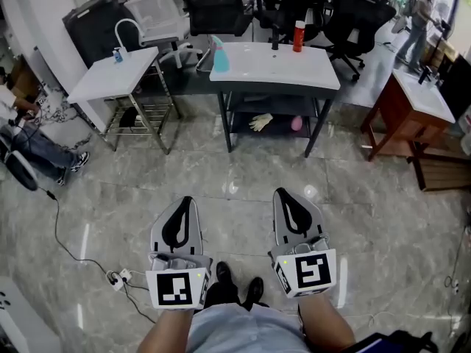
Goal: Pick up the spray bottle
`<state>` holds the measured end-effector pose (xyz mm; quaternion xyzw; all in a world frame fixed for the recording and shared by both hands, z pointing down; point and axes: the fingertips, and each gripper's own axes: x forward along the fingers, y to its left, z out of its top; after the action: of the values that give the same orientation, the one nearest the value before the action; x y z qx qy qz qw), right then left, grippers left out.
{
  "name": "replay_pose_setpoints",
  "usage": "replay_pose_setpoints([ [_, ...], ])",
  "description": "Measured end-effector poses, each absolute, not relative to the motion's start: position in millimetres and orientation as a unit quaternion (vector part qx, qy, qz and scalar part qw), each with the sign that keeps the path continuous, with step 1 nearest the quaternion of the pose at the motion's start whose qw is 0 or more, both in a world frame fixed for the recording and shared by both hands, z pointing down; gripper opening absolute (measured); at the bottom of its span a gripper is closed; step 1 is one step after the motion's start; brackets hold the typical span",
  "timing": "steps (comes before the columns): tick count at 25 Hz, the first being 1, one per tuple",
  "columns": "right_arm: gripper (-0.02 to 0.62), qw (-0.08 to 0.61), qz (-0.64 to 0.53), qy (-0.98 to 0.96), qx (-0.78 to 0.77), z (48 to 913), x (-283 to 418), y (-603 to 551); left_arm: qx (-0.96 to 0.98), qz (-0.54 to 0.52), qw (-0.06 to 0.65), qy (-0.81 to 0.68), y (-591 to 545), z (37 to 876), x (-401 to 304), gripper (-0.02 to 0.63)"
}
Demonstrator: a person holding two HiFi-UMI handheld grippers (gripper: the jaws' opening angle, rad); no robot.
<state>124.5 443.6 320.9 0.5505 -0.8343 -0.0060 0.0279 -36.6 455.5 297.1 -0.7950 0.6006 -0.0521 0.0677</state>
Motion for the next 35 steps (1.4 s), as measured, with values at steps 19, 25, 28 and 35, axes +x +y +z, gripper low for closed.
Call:
replay_pose_setpoints([
  [19,0.019,0.045,0.009,-0.842,0.538,341,58,282,-0.789,-0.032,0.041,0.612,297,321,-105,0.017],
  [25,0.015,0.042,-0.01,-0.839,0.543,318,31,216,-0.791,-0.015,0.055,0.609,229,299,-133,0.018],
  [28,0.015,0.041,-0.018,-0.837,0.545,313,17,192,-0.793,-0.009,0.057,0.606,205,297,-146,0.018],
  [35,0.015,0.054,-0.023,-0.831,0.553,319,1,147,-0.804,-0.012,0.045,0.592,156,311,-159,0.018],
])
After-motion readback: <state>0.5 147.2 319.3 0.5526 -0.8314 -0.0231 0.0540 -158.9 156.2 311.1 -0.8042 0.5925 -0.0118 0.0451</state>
